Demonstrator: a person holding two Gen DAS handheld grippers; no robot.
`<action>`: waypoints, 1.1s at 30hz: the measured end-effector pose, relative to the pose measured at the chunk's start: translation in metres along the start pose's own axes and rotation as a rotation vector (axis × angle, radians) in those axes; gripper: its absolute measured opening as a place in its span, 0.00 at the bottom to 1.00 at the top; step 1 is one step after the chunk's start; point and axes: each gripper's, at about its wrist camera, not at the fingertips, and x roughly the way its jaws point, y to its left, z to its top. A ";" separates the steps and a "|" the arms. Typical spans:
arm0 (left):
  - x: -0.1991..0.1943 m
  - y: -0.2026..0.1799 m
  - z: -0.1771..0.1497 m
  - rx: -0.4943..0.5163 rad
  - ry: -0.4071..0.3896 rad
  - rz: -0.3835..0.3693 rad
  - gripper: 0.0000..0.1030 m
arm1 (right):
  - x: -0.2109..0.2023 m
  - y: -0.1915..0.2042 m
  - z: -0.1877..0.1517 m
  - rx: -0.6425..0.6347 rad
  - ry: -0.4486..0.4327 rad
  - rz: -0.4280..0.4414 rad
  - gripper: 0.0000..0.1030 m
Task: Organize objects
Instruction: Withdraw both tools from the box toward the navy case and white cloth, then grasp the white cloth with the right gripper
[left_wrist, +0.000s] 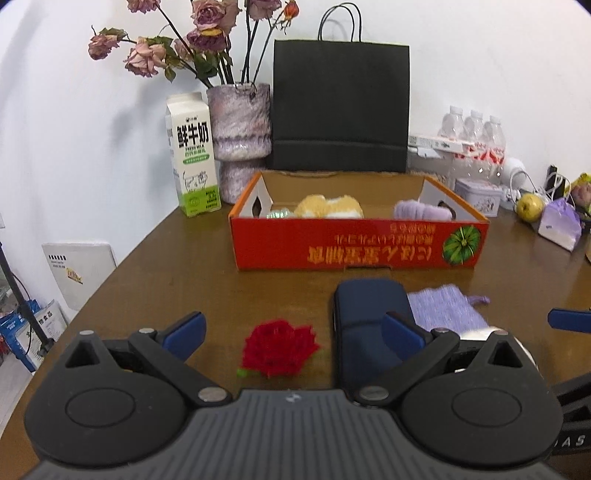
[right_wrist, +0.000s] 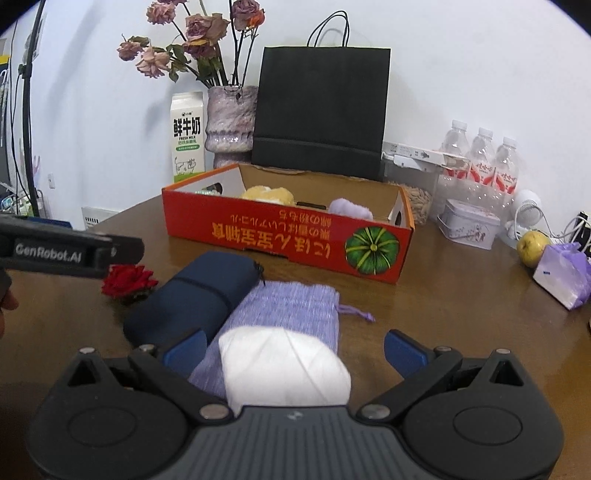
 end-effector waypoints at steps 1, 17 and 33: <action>-0.002 0.000 -0.003 0.001 0.004 -0.001 1.00 | -0.002 0.000 -0.003 0.001 0.006 -0.001 1.00; -0.023 0.018 -0.032 -0.025 0.076 0.000 1.00 | 0.009 0.002 -0.026 0.010 0.124 -0.002 1.00; -0.023 0.033 -0.033 -0.022 0.082 0.023 1.00 | -0.013 0.002 -0.029 0.056 0.016 0.023 0.40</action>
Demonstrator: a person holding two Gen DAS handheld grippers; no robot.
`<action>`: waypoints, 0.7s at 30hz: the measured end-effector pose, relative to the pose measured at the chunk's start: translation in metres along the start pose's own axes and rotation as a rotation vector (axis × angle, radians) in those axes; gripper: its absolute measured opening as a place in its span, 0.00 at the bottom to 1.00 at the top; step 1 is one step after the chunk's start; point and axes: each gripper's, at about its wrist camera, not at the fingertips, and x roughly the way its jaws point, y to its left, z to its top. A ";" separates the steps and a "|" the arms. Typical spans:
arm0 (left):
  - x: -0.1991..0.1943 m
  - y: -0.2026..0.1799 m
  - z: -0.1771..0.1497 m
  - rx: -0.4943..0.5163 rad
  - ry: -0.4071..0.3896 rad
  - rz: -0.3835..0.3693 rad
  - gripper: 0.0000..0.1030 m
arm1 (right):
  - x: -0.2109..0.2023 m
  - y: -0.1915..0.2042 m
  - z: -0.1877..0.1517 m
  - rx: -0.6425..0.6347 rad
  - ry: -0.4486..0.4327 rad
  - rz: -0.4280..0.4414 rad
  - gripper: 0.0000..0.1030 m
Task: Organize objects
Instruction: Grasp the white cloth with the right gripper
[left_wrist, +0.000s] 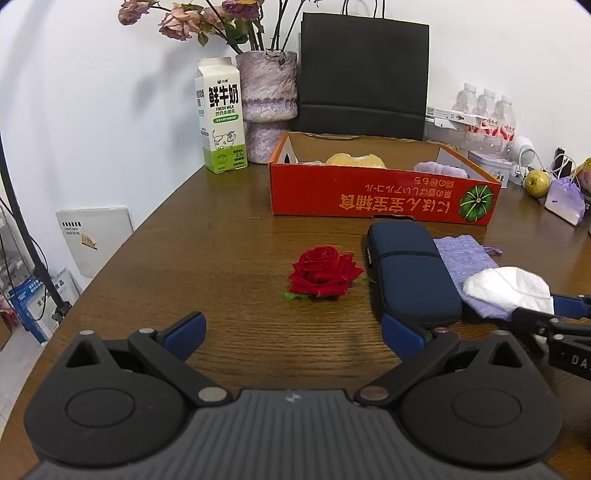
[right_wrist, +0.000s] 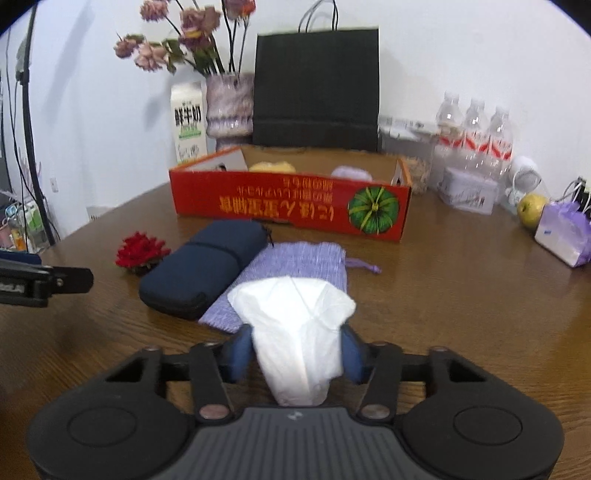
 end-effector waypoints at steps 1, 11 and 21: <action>0.001 0.000 0.001 0.005 -0.001 0.001 1.00 | -0.001 0.000 0.000 -0.002 -0.008 -0.003 0.37; 0.017 0.001 0.018 0.075 -0.013 -0.006 1.00 | -0.003 0.006 0.004 0.033 -0.061 -0.054 0.26; 0.046 -0.005 0.041 0.118 -0.012 -0.022 1.00 | 0.009 0.014 0.015 0.043 -0.101 -0.096 0.25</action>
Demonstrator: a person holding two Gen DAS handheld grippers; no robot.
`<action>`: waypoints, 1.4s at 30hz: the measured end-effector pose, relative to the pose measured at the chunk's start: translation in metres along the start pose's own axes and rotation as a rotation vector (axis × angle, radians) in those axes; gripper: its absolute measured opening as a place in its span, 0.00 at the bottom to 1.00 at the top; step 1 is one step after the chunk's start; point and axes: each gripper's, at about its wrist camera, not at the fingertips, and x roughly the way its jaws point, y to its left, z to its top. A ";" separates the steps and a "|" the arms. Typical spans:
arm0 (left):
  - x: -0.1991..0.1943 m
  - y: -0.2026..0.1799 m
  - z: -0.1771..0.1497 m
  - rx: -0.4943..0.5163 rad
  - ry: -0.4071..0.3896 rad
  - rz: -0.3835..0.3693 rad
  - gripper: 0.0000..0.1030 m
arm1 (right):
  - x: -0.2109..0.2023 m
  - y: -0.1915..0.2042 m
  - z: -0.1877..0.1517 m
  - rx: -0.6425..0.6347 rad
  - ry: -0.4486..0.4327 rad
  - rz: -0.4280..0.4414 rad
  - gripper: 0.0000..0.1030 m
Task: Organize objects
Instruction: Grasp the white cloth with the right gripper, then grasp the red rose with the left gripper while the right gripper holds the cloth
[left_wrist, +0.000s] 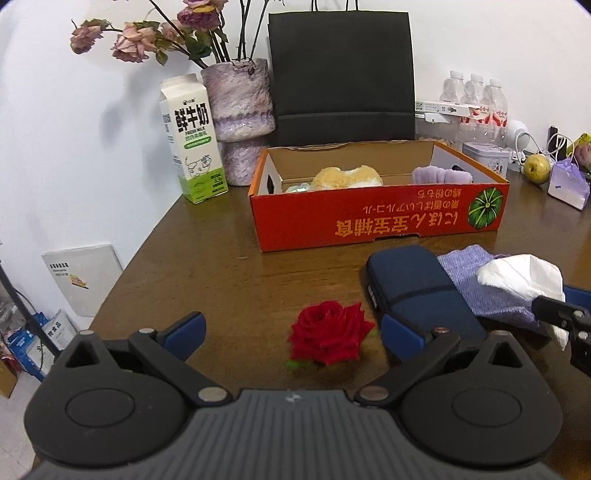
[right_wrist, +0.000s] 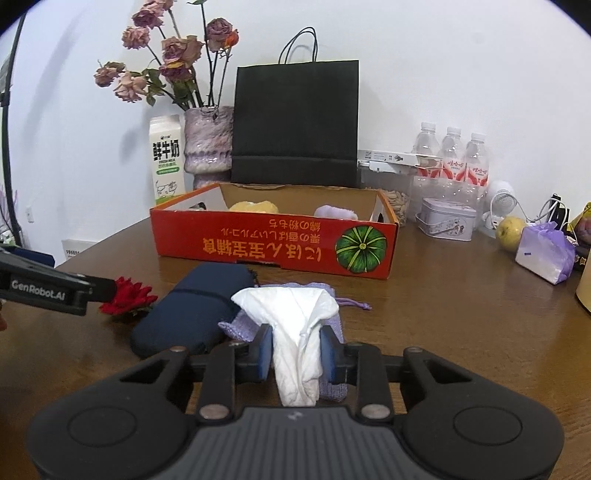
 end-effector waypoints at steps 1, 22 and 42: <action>0.005 0.000 0.002 -0.002 0.005 -0.001 1.00 | 0.002 0.000 0.001 0.003 -0.001 -0.004 0.25; 0.033 0.007 -0.009 -0.068 0.017 -0.097 0.41 | 0.009 0.002 0.003 0.004 -0.010 -0.017 0.26; 0.007 0.000 -0.021 -0.066 -0.050 0.010 0.35 | 0.002 0.003 0.002 -0.003 -0.048 -0.028 0.26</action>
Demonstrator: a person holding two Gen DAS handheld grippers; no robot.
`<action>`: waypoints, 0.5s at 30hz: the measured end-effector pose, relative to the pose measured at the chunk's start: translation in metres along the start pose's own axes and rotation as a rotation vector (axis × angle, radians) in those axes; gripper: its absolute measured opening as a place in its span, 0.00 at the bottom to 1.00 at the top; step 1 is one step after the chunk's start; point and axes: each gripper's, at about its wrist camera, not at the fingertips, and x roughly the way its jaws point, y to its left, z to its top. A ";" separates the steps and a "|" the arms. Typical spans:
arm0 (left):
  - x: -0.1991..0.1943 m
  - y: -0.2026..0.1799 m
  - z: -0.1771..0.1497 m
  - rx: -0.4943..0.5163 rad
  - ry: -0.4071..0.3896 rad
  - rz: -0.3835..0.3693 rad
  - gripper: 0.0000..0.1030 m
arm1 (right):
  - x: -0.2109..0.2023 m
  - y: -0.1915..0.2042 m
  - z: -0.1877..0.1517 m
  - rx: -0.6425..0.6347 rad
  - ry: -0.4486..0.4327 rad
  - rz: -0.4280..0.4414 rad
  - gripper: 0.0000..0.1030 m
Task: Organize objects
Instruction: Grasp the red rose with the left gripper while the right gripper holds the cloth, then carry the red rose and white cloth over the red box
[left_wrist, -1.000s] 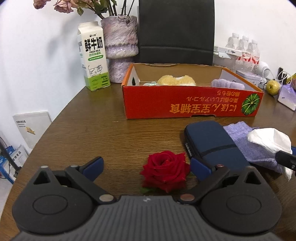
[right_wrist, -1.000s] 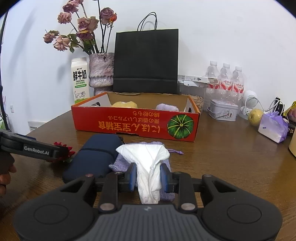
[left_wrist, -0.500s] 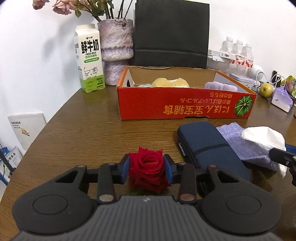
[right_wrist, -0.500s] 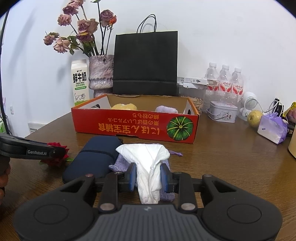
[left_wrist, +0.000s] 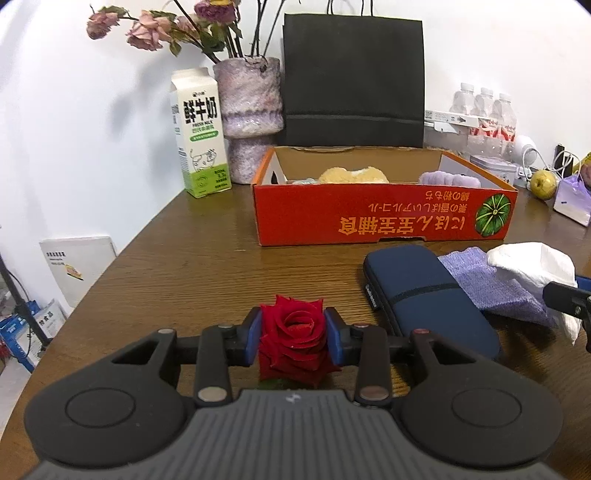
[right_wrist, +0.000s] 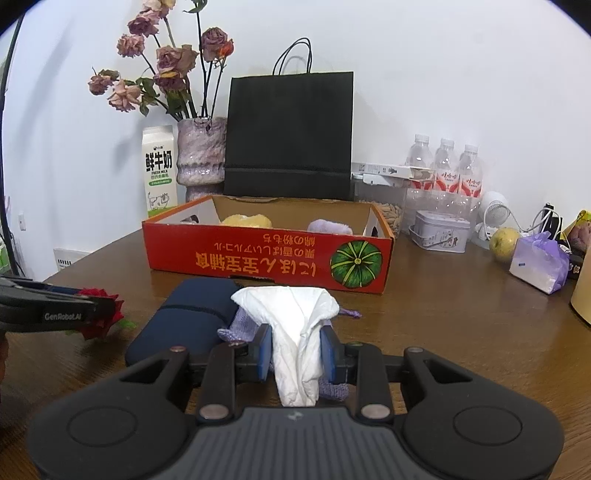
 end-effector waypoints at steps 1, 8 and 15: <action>-0.003 0.000 -0.001 -0.003 -0.005 0.007 0.35 | -0.001 0.001 0.000 -0.003 -0.007 -0.001 0.26; -0.024 -0.006 -0.008 -0.019 -0.035 0.051 0.35 | -0.010 0.002 -0.001 -0.020 -0.051 -0.004 0.26; -0.037 -0.018 -0.010 -0.026 -0.051 0.063 0.35 | -0.018 0.004 -0.002 -0.025 -0.074 0.005 0.26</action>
